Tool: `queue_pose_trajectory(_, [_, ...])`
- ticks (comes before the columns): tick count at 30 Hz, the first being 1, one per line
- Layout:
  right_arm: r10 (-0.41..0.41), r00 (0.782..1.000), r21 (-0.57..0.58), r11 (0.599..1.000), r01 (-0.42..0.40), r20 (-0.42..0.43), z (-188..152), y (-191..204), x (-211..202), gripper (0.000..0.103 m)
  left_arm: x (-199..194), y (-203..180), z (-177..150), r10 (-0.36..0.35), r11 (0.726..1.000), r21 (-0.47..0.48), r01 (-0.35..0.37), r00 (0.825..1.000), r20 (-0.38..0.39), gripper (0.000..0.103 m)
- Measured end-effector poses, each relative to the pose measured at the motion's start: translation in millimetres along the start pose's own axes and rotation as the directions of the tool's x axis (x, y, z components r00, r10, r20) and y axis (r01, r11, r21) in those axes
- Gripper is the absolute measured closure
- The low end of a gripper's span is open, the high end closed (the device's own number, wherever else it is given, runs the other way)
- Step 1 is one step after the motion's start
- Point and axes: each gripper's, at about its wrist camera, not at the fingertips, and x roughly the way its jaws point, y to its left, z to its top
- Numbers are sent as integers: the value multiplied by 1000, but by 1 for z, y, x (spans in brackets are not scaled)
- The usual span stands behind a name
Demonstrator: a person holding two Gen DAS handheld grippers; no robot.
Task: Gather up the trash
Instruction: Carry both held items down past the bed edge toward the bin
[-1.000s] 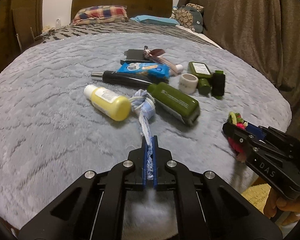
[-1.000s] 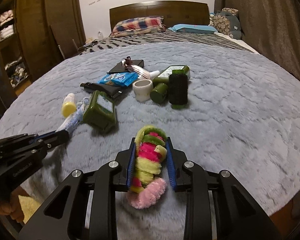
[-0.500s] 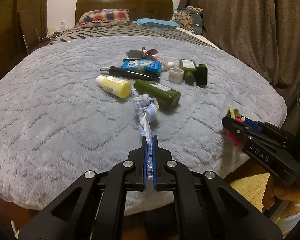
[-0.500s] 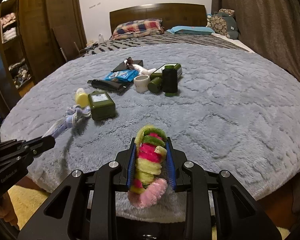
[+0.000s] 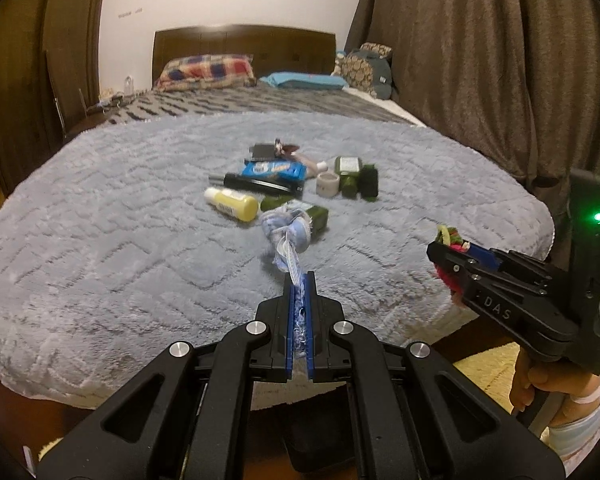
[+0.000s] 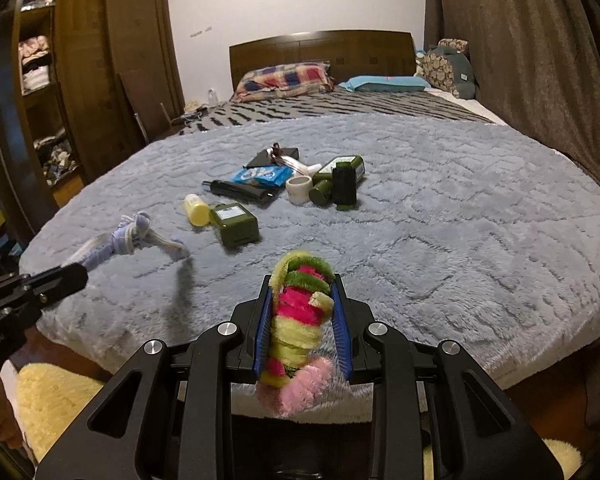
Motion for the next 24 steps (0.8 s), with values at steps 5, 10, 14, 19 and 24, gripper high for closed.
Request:
queue_pose_trajectory(5, [12,1000,-6,1000,-12,26,-3,2,-22,75,-26,-7,-1,-17,1000,12,16,999,44,100])
queue_pose_trajectory(10, [30,999,-8,1000,-30,29,-11,3,-40,75,-40,-12,-11,-62,998,10,62,997,43,100])
queue_pose_trajectory(14, [37,999,-7,999,-37,-5,-23,3,-40,75,-39,-16,-24,-91,996,9,91,996,12,100])
queue_pose_trajectory(19, [38,996,2,999,-38,-84,-46,0,-28,75,-25,-17,-47,-130,991,-11,130,989,-64,100])
queue_pose_trajectory(24, [56,982,26,998,-53,-183,-71,-5,-5,75,3,-17,-73,-162,987,-35,159,973,-165,100])
